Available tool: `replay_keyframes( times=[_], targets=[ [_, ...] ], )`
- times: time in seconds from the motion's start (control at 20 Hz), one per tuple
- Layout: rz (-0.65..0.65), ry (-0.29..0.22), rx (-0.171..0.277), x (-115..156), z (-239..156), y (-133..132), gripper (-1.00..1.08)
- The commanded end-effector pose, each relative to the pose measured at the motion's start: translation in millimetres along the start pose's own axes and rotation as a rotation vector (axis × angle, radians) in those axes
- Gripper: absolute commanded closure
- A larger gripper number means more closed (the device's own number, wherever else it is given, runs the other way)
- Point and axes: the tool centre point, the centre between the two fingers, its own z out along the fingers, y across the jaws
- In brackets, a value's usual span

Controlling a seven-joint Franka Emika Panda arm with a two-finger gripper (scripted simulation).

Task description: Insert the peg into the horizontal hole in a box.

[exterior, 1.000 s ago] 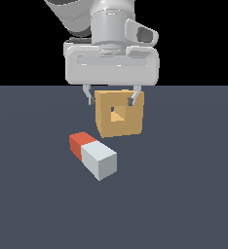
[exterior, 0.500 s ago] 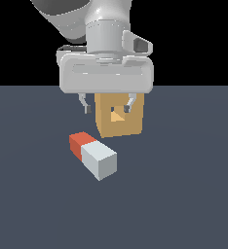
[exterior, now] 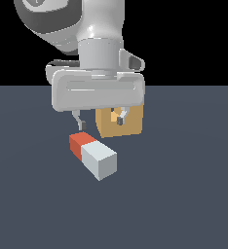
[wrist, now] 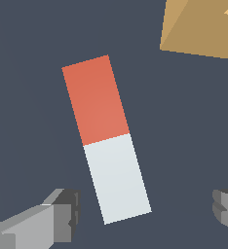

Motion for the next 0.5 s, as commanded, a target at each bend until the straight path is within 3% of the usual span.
replay_keyframes(
  times=[0.0,0.45],
  targets=[
    [-0.062,-0.001,-0.002,-3.1,7.9,-4.0,-0.92],
    [-0.217,-0.003,-0.007,-12.7,28.3,-12.7,-0.92]
  ],
)
